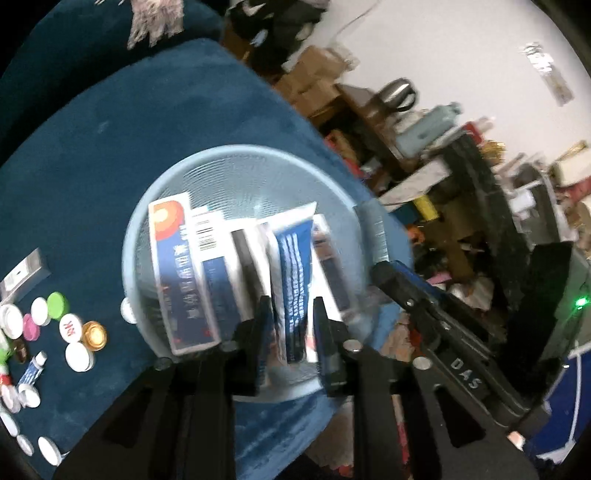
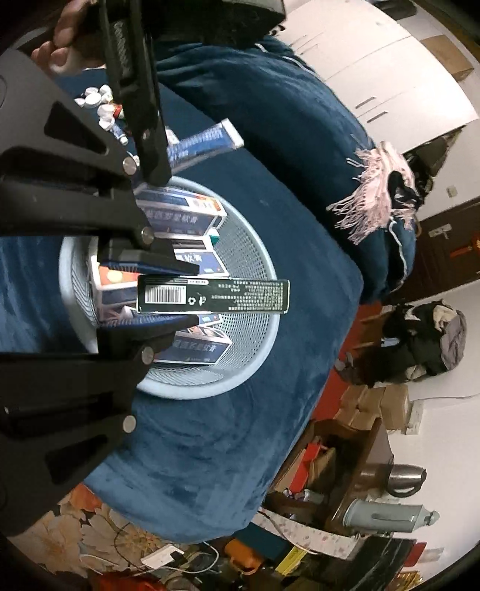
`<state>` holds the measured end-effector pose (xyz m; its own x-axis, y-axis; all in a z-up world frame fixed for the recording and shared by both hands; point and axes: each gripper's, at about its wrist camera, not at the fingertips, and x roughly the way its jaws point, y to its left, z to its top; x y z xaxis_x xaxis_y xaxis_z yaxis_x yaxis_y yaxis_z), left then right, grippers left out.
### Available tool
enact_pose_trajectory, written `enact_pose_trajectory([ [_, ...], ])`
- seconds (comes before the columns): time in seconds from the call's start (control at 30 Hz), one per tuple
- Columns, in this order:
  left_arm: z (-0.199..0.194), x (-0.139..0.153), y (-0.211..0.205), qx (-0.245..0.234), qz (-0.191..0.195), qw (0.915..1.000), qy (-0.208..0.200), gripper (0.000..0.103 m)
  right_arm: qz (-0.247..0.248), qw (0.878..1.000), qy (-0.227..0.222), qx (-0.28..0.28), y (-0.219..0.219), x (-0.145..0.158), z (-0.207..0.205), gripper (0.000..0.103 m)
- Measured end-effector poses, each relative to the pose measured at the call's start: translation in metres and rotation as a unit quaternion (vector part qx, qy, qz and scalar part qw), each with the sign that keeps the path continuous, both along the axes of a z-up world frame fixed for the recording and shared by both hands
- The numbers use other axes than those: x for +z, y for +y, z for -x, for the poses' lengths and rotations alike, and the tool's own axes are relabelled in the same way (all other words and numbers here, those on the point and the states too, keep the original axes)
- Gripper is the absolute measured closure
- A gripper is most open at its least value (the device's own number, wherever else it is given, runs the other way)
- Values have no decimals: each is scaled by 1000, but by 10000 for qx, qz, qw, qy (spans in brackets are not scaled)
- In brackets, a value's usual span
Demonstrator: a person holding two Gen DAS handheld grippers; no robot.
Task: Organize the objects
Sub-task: 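Carry black box and blue tube over the basket and open both tools, then grasp a blue ointment tube with right tool while left tool approaches another tube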
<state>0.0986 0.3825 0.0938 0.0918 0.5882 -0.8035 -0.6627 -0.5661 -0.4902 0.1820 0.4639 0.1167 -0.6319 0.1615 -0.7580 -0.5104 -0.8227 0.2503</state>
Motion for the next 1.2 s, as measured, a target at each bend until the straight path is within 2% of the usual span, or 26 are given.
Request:
enact_pose_trajectory([
  [0.03,2,-1,-4,145,63,9999,19,35,66,9999,-75,23,3,-4,2,80],
  [0.07,3,0,-9,247,34,9997,49,5,186,9997,-145,56,6,-8,4,79],
  [0.1,3,4,-18,378,-52,9991,174,1,238,9996,-153,42,8,-10,3,79],
  [0.17,2,11,-33,570,-66,9971,491,1,162,9999,-44,-35,7,-8,-5,67],
  [0.23,4,15,-50,796,64,9938,768,1,104,9998,123,-106,8,-6,-14,34],
  [0.27,5,17,-60,927,147,9915,901,1,110,9996,208,-138,7,-5,-18,28],
  [0.3,6,18,-70,1034,216,9893,1003,1,104,9995,279,-144,6,-4,-21,23],
  [0.4,8,17,-105,1282,495,9824,1268,1,-42,9994,344,67,-7,-2,-21,20],
  [0.53,9,1,-155,1609,893,9736,1353,1,-338,9953,360,837,-49,2,-11,13],
  [0.63,8,-15,-198,1966,1140,9662,1215,1,-456,9865,321,1541,-92,-2,-2,12],
  [0.7,4,-26,-224,2224,1232,9610,1090,1,-367,9787,211,2011,-120,-12,5,12],
  [0.8,-2,-35,-260,2591,1364,9518,912,1,8,9688,-88,2478,-153,-20,13,12],
  [0.87,-4,-34,-285,2908,1312,9436,882,1,355,9619,-429,2676,-172,-41,23,13],
  [0.97,-12,-35,-317,3183,1306,9354,817,1,738,9511,-1028,2819,-194,-74,39,14],
  [1.07,-23,-46,-336,3213,1460,9326,760,1,984,9457,-1398,2766,-209,-101,48,19],
  [1.13,-29,-56,-342,3183,1569,9324,680,1,1050,9451,-1578,2661,-214,-113,54,33],
  [1.2,-36,-68,-344,3033,1668,9360,634,1,974,9461,-1745,2549,-219,-121,59,43],
])
